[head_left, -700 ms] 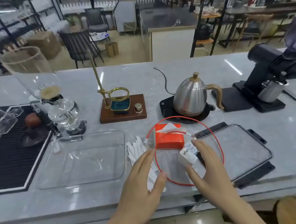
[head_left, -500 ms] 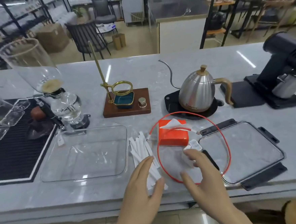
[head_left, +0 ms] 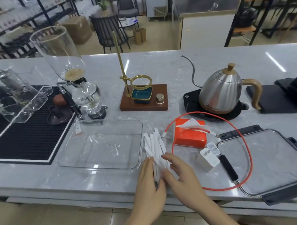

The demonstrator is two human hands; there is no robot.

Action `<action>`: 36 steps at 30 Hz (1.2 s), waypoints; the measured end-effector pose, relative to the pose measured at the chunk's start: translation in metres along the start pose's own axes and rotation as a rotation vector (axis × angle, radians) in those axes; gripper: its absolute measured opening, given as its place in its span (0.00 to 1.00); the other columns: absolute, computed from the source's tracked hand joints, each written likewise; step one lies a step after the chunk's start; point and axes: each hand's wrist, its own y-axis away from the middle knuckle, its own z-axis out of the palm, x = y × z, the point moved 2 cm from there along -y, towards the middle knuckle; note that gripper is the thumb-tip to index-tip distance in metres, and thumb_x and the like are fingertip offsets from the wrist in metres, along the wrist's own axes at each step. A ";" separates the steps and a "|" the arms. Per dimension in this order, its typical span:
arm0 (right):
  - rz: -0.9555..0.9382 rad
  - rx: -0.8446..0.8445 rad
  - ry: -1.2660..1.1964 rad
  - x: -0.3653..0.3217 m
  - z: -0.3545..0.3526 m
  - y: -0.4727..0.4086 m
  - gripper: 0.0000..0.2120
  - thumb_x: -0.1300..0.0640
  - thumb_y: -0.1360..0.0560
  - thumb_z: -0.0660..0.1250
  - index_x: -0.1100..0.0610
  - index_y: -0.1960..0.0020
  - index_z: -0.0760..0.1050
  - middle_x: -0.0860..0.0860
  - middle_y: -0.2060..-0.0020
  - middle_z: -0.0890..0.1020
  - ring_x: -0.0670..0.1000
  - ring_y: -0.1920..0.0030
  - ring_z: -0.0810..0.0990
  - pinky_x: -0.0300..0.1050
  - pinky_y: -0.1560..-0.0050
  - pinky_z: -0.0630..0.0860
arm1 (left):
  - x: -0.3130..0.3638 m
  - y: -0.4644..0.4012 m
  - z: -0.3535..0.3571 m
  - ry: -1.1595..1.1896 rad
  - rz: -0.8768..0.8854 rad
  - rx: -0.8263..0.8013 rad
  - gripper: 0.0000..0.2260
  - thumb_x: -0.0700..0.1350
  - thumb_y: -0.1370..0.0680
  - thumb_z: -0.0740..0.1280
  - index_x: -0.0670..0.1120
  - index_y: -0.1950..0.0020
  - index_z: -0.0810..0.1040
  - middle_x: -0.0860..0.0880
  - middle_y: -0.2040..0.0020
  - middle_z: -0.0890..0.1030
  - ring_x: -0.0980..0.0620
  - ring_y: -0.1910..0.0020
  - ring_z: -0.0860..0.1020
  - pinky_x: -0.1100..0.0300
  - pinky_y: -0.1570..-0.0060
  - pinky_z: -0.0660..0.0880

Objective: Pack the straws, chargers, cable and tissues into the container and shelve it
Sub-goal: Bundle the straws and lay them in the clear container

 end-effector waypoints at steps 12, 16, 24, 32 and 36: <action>0.047 -0.125 -0.079 -0.009 0.005 -0.033 0.27 0.68 0.21 0.59 0.37 0.38 0.58 0.25 0.43 0.62 0.13 0.47 0.59 0.13 0.48 0.55 | 0.009 -0.019 0.002 0.121 -0.073 0.067 0.26 0.41 0.21 0.59 0.54 0.23 0.61 0.59 0.27 0.68 0.62 0.28 0.66 0.56 0.27 0.64; 0.077 -0.116 -0.111 -0.004 0.006 -0.038 0.25 0.67 0.20 0.57 0.35 0.42 0.61 0.26 0.42 0.65 0.15 0.46 0.62 0.14 0.47 0.57 | 0.013 -0.021 0.002 0.209 -0.109 0.104 0.23 0.42 0.19 0.60 0.56 0.25 0.63 0.60 0.29 0.71 0.63 0.31 0.69 0.58 0.29 0.66; 0.210 -0.095 -0.189 0.008 0.004 -0.040 0.20 0.56 0.17 0.55 0.54 0.25 0.65 0.45 0.28 0.70 0.43 0.28 0.66 0.46 0.24 0.59 | 0.020 -0.022 0.003 0.406 -0.172 0.079 0.23 0.34 0.19 0.57 0.64 0.41 0.71 0.77 0.50 0.77 0.77 0.48 0.74 0.76 0.51 0.69; 0.232 -0.076 -0.352 0.010 0.007 -0.037 0.19 0.48 0.23 0.55 0.49 0.36 0.77 0.48 0.39 0.82 0.49 0.35 0.78 0.56 0.30 0.68 | 0.019 -0.025 0.006 0.575 -0.246 0.082 0.23 0.30 0.20 0.56 0.58 0.48 0.77 0.64 0.53 0.84 0.69 0.49 0.80 0.70 0.50 0.74; 0.264 -0.084 -0.406 0.005 0.004 -0.033 0.15 0.56 0.17 0.54 0.48 0.41 0.79 0.48 0.43 0.84 0.48 0.39 0.80 0.54 0.32 0.71 | 0.018 -0.023 0.009 0.600 -0.278 0.070 0.23 0.29 0.22 0.55 0.53 0.42 0.80 0.53 0.45 0.85 0.56 0.43 0.81 0.57 0.40 0.75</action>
